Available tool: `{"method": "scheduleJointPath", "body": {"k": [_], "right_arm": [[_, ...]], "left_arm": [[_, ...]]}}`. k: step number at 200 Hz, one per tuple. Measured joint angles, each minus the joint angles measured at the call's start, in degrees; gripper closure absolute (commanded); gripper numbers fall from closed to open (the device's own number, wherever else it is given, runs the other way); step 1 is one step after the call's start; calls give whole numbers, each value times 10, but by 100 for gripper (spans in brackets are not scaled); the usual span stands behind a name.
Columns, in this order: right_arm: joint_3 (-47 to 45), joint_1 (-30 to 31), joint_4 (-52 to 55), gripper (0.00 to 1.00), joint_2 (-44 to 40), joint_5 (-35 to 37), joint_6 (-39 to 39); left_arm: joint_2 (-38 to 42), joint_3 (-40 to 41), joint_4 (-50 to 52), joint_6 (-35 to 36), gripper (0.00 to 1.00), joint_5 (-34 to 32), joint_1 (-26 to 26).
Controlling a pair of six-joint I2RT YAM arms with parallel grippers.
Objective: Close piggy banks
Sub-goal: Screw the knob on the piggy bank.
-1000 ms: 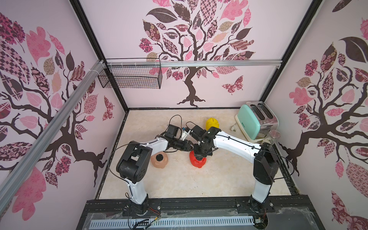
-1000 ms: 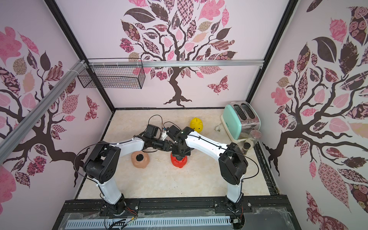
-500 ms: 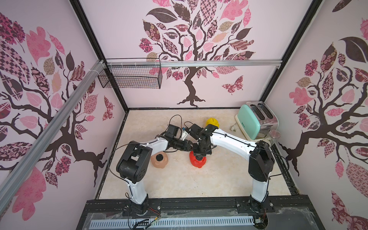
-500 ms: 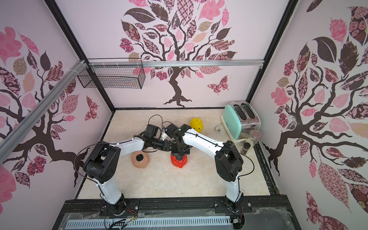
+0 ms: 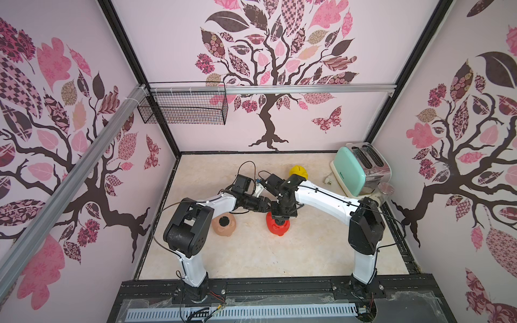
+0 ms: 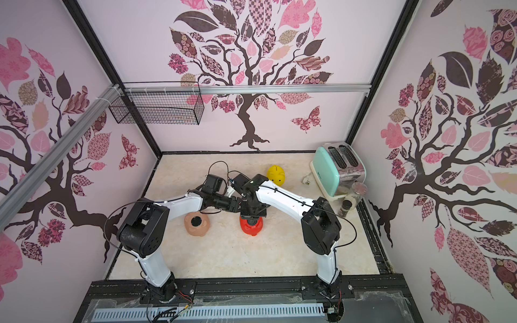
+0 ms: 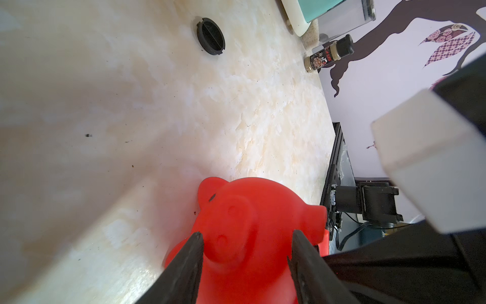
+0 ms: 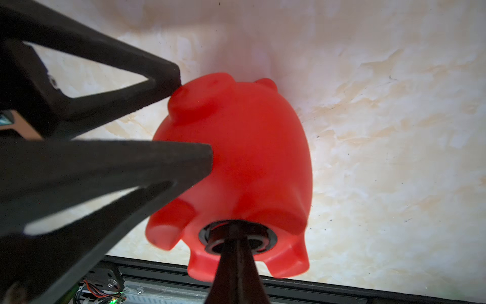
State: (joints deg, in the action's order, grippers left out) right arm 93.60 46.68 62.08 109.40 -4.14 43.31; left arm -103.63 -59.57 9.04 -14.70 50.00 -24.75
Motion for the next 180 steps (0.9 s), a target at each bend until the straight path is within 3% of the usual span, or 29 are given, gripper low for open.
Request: {"method": "scheduleJointPath", "body": {"k": [180], "right_arm": [[-5,1,-17,100,-30,8,0]], "left_arm": [[0,-3,5,2,45,-3,-2]]}}
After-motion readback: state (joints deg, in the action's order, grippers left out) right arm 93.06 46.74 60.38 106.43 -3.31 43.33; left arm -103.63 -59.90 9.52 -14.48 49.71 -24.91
